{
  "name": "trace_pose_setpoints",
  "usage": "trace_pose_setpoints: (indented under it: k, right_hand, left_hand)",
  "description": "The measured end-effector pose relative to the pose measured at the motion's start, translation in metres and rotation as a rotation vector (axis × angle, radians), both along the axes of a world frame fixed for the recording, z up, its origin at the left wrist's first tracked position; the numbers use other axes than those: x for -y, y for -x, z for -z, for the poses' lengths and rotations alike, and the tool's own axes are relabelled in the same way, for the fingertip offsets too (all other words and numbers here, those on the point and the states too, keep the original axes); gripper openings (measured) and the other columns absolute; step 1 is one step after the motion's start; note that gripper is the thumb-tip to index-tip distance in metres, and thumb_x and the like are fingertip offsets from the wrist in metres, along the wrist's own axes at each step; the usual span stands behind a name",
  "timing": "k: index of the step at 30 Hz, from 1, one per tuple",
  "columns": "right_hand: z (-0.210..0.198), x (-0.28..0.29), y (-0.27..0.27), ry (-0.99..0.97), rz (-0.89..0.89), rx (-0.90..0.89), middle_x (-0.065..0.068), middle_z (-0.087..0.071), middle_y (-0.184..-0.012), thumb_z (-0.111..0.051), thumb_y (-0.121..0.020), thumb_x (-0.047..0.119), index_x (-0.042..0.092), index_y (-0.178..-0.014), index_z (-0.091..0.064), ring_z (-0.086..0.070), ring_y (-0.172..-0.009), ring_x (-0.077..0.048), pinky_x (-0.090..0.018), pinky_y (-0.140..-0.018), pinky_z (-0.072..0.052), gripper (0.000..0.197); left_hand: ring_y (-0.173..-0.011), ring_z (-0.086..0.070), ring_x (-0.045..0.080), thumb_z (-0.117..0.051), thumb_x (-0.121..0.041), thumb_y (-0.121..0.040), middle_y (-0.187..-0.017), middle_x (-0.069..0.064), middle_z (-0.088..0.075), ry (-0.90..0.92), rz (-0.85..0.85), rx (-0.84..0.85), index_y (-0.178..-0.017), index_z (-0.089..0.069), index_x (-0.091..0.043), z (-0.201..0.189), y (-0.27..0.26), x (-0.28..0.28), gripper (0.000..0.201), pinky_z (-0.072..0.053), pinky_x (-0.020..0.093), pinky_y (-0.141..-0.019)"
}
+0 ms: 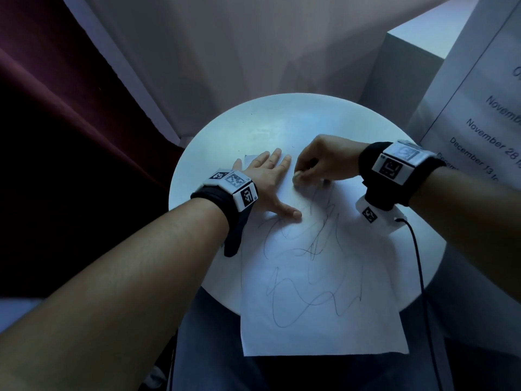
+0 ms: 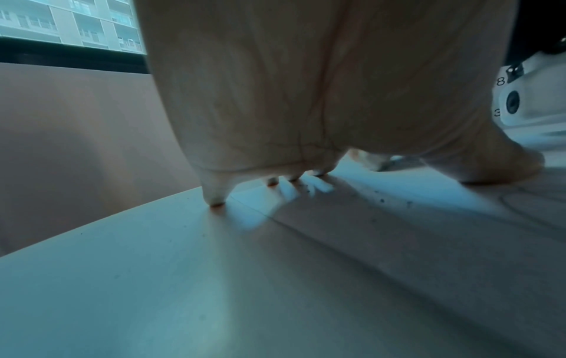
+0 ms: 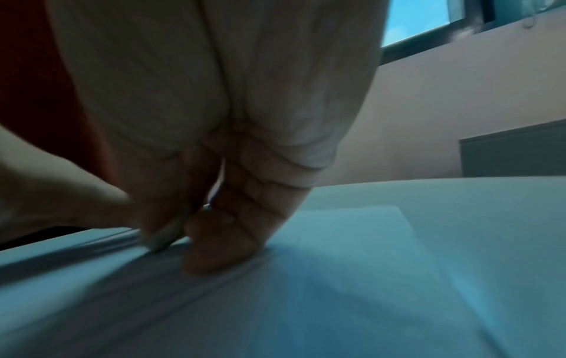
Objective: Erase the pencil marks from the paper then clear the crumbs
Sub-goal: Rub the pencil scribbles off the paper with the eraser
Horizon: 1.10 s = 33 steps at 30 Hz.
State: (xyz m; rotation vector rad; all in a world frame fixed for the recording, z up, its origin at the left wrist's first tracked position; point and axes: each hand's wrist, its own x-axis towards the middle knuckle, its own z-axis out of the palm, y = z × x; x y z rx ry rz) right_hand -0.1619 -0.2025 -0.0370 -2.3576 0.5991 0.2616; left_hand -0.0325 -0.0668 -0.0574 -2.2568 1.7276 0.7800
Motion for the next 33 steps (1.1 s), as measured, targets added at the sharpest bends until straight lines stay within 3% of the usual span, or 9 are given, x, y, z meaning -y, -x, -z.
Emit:
trace_pose_setpoints:
  k: [3, 6, 8, 10, 14, 19, 24, 29, 33]
  right_hand:
    - [0.008, 0.016, 0.003, -0.080, 0.249, 0.132, -0.008, -0.071, -0.087, -0.063, -0.092, 0.020, 0.010, -0.092, -0.068, -0.069, -0.076, -0.027, -0.035, -0.070, -0.059, 0.012]
    - [0.011, 0.017, 0.007, -0.190, 0.346, 0.154, -0.012, -0.069, -0.087, -0.064, -0.092, 0.019, 0.010, -0.092, -0.065, -0.070, -0.075, -0.033, -0.040, -0.072, -0.060, 0.010]
    - [0.010, 0.016, 0.006, -0.114, 0.312, 0.134, -0.010, -0.072, -0.087, -0.067, -0.089, 0.021, 0.011, -0.091, -0.068, -0.069, -0.070, -0.024, -0.039, -0.075, -0.058, 0.011]
    - [0.009, 0.014, 0.005, -0.041, 0.285, 0.115, -0.007, -0.074, -0.084, -0.071, -0.085, 0.022, 0.013, -0.089, -0.072, -0.065, -0.066, -0.016, -0.037, -0.077, -0.057, 0.011]
    - [0.006, 0.007, 0.002, 0.131, 0.228, 0.122, 0.000, -0.072, -0.080, -0.069, -0.082, 0.022, 0.017, -0.086, -0.074, -0.064, -0.070, -0.015, -0.031, -0.075, -0.055, 0.008]
    - [-0.002, -0.014, 0.003, 0.202, -0.089, 0.040, 0.009, -0.060, -0.060, -0.070, -0.078, 0.022, 0.019, -0.081, -0.075, -0.054, -0.058, -0.007, -0.023, -0.056, -0.042, 0.007]
    - [-0.003, 0.012, -0.002, 0.242, 0.143, 0.128, 0.001, -0.070, -0.075, -0.073, -0.078, 0.026, 0.017, -0.084, -0.077, -0.065, -0.077, -0.017, -0.027, -0.068, -0.051, 0.012]
    - [-0.001, -0.012, 0.005, 0.212, -0.061, 0.061, 0.000, -0.066, -0.065, -0.071, -0.076, 0.021, 0.015, -0.081, -0.077, -0.055, -0.057, -0.010, -0.022, -0.055, -0.043, 0.010]
    - [-0.005, 0.010, 0.002, 0.229, 0.119, 0.099, -0.002, -0.073, -0.077, -0.073, -0.076, 0.025, 0.016, -0.081, -0.077, -0.068, -0.077, -0.018, -0.032, -0.069, -0.056, 0.012]
  left_hand:
    - [-0.152, -0.004, 0.018, -0.073, -0.077, -0.061, -0.166, -0.004, -0.002, 0.071, -0.038, -0.010, -0.156, -0.013, -0.026, -0.005, 0.005, 0.003, 0.124, -0.014, 0.060, -0.118]
    - [-0.133, -0.039, 0.021, -0.074, -0.075, -0.063, -0.141, -0.001, -0.041, 0.200, -0.060, 0.032, -0.135, -0.039, -0.024, -0.007, 0.012, 0.010, 0.095, -0.032, 0.048, -0.107]
    - [-0.140, -0.032, 0.023, -0.068, -0.079, -0.065, -0.150, 0.005, -0.034, 0.195, -0.017, 0.072, -0.145, -0.033, -0.025, -0.005, 0.016, 0.014, 0.103, -0.026, 0.049, -0.113]
    - [-0.151, -0.011, 0.025, -0.064, -0.083, -0.065, -0.164, 0.013, -0.010, 0.143, 0.010, 0.081, -0.157, -0.014, -0.025, -0.001, 0.017, 0.017, 0.120, -0.018, 0.050, -0.119]
    - [-0.152, 0.011, 0.024, -0.059, -0.086, -0.064, -0.165, 0.012, 0.015, 0.071, -0.001, 0.031, -0.158, 0.008, -0.024, 0.004, 0.013, 0.018, 0.131, -0.006, 0.048, -0.123]
    - [-0.152, 0.014, 0.024, -0.057, -0.089, -0.062, -0.164, 0.010, 0.019, 0.050, 0.005, 0.028, -0.158, 0.010, -0.030, 0.006, 0.011, 0.019, 0.130, -0.003, 0.049, -0.122]
    - [-0.152, 0.016, 0.021, -0.055, -0.090, -0.063, -0.164, 0.006, 0.022, 0.050, -0.001, 0.031, -0.157, 0.014, -0.030, 0.007, 0.011, 0.018, 0.131, 0.000, 0.048, -0.122]
    - [-0.151, 0.018, 0.022, -0.056, -0.089, -0.063, -0.163, 0.008, 0.023, 0.041, 0.003, 0.013, -0.157, 0.015, -0.030, 0.009, 0.009, 0.020, 0.132, 0.002, 0.050, -0.121]
    - [-0.151, 0.017, 0.021, -0.054, -0.092, -0.061, -0.164, 0.006, 0.023, 0.036, 0.000, 0.030, -0.156, 0.016, -0.030, 0.009, 0.010, 0.020, 0.133, 0.002, 0.049, -0.122]
